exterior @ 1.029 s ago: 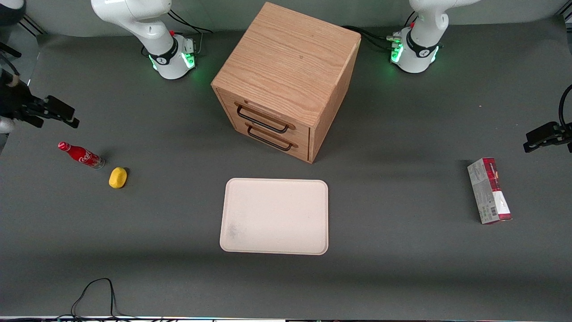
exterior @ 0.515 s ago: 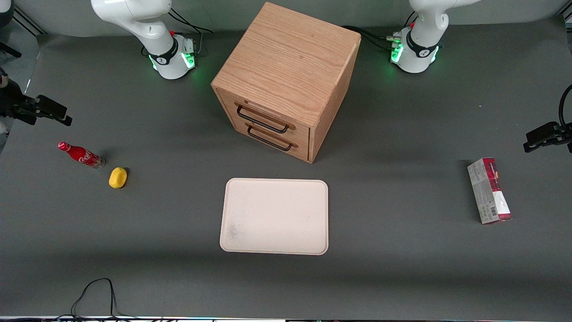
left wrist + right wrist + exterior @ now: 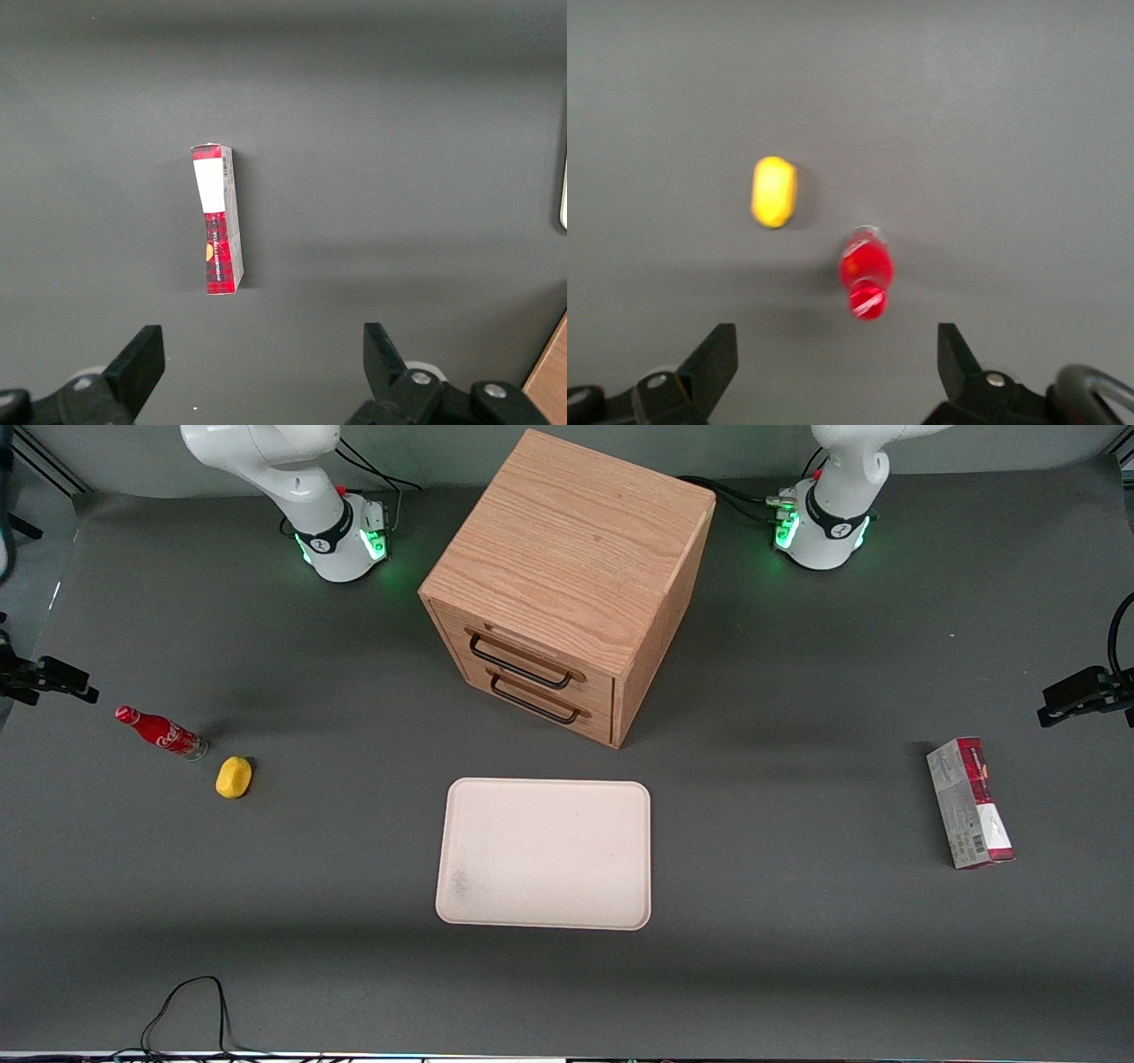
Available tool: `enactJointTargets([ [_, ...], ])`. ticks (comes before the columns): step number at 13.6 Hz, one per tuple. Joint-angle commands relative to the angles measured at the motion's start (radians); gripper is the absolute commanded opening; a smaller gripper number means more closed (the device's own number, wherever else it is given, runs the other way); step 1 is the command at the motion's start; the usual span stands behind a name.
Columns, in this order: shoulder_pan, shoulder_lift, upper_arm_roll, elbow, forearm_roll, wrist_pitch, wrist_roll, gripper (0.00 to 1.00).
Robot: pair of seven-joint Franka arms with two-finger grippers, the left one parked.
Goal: Place coke bottle on tray
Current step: 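Reach the right gripper to the red Coca-Cola bottle and grasp it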
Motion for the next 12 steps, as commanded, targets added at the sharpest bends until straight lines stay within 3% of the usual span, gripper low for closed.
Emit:
enactJointTargets([
  [1,0.013,0.033,-0.049,-0.112,-0.003,0.162,-0.074,1.0],
  [8,0.011,0.144,-0.054,-0.127,0.143,0.222,-0.186,0.98],
  [10,0.013,0.147,-0.054,-0.127,0.143,0.218,-0.186,0.79],
  [12,0.013,0.153,-0.054,-0.127,0.143,0.216,-0.189,0.5],
])
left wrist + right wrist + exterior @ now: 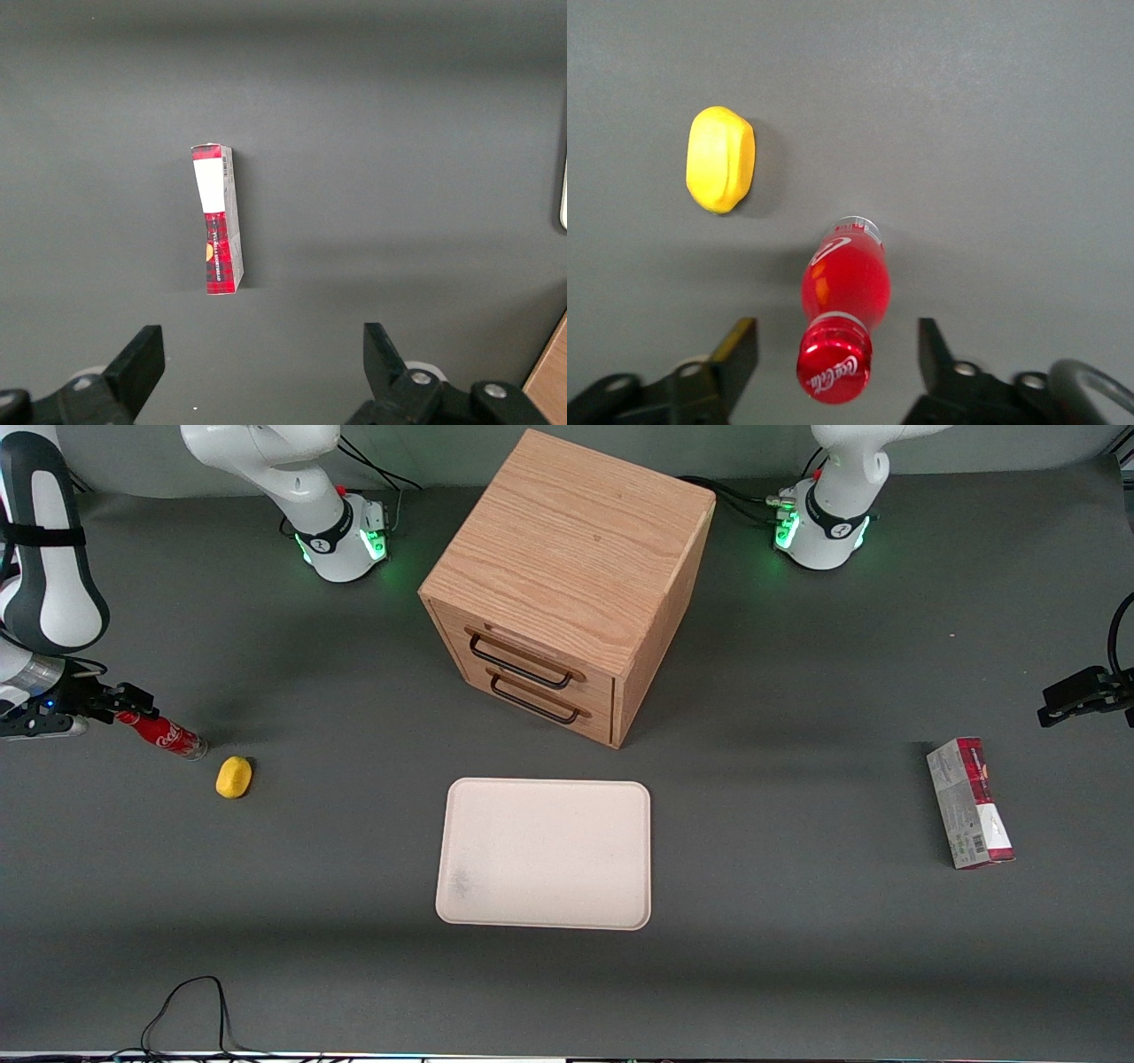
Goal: Place coke bottle on tray
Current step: 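Reach the right gripper to the red Coca-Cola bottle and grasp it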
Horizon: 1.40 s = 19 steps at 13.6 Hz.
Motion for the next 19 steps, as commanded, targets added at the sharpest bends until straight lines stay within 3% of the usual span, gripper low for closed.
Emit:
enactJointTargets([
  [1,0.01,0.01,-0.009,0.007,0.033,0.005,-0.045,0.34],
  [3,0.014,0.01,-0.006,0.008,0.033,0.004,-0.043,0.12],
  [5,0.019,0.001,0.015,0.024,0.033,-0.002,-0.021,0.03],
  [7,0.022,-0.011,0.075,0.089,0.031,-0.088,0.056,0.03],
  [10,0.022,-0.01,0.179,0.296,0.019,-0.364,0.186,0.03],
  [13,0.021,0.009,0.328,0.564,-0.039,-0.615,0.365,0.03],
  [15,0.017,0.032,0.427,0.723,-0.041,-0.694,0.415,0.06],
  [19,0.019,0.224,0.621,1.075,-0.044,-0.855,0.608,0.06],
])
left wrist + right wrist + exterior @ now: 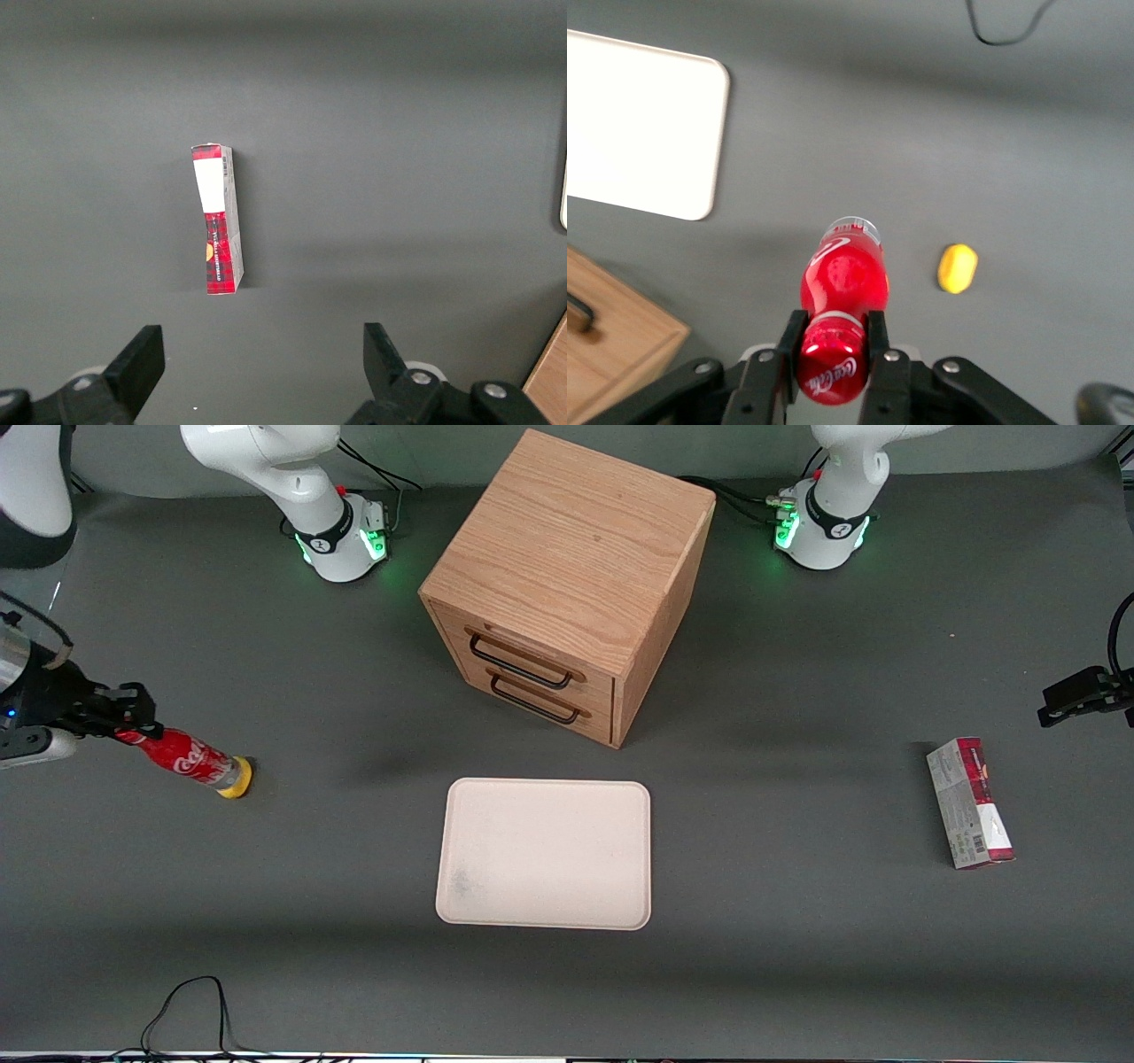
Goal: Place coke bottle on tray
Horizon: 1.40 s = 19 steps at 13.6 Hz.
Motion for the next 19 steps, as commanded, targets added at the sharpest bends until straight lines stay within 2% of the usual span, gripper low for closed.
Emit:
enactJointTargets([
  [1,-0.011,0.213,0.141,0.293,-0.018,-0.103,0.123,0.06],
  [3,-0.011,0.307,0.238,0.356,-0.02,-0.073,0.171,0.08],
  [5,-0.005,0.384,0.31,0.367,-0.023,0.03,0.235,0.08],
  [6,0.009,0.43,0.328,0.367,-0.048,0.097,0.271,0.08],
  [10,0.038,0.615,0.425,0.361,-0.234,0.336,0.412,0.12],
  [12,0.041,0.678,0.438,0.359,-0.256,0.427,0.466,0.13],
  [13,0.041,0.692,0.438,0.358,-0.256,0.452,0.482,0.18],
  [14,0.04,0.703,0.438,0.356,-0.256,0.46,0.498,0.3],
  [15,0.04,0.706,0.438,0.355,-0.257,0.461,0.501,0.51],
  [16,0.038,0.705,0.438,0.333,-0.26,0.472,0.513,0.99],
  [19,0.037,0.68,0.436,0.324,-0.259,0.483,0.535,1.0],
])
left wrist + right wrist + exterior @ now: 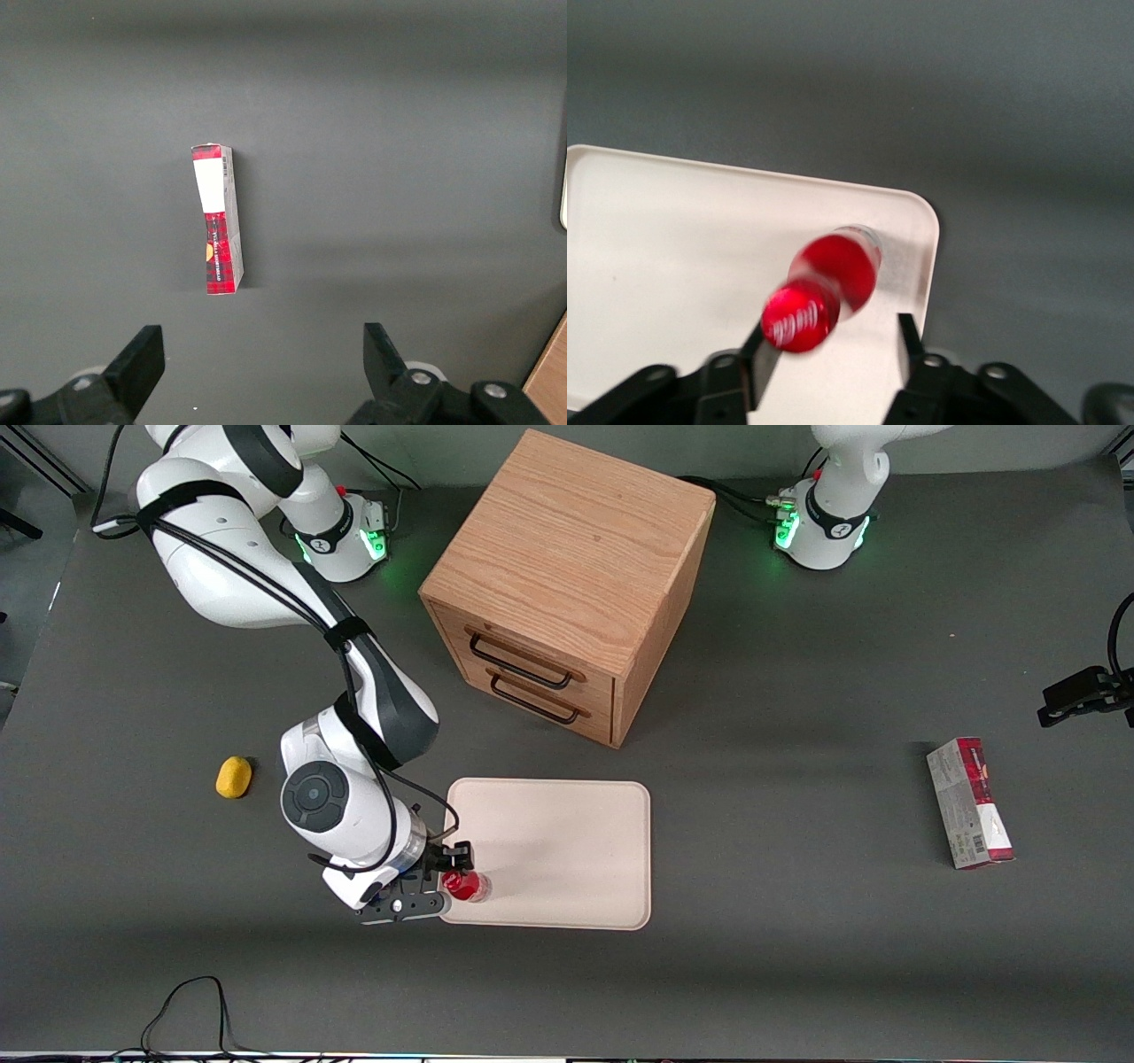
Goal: Place coke bottle on tray
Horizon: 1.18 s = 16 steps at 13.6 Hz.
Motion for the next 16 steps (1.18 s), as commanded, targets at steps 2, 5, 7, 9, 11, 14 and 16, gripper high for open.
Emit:
enactJointTargets([
  [2,-0.007,-0.089,0.014,-0.004,-0.01,-0.029,0.081,1.0],
  [5,-0.039,-0.28,0.004,-0.113,0.039,-0.228,0.103,1.0],
  [7,-0.075,-0.462,-0.06,-0.3,0.146,-0.235,0.079,1.0],
  [9,-0.07,-0.628,-0.154,-0.477,0.2,-0.238,0.002,1.0],
  [11,-0.069,-0.794,-0.226,-0.656,0.2,-0.223,-0.015,1.0],
  [14,-0.067,-0.998,-0.298,-0.829,0.198,-0.232,-0.048,1.0],
  [16,-0.067,-1.077,-0.343,-0.871,0.198,-0.264,-0.12,1.0],
])
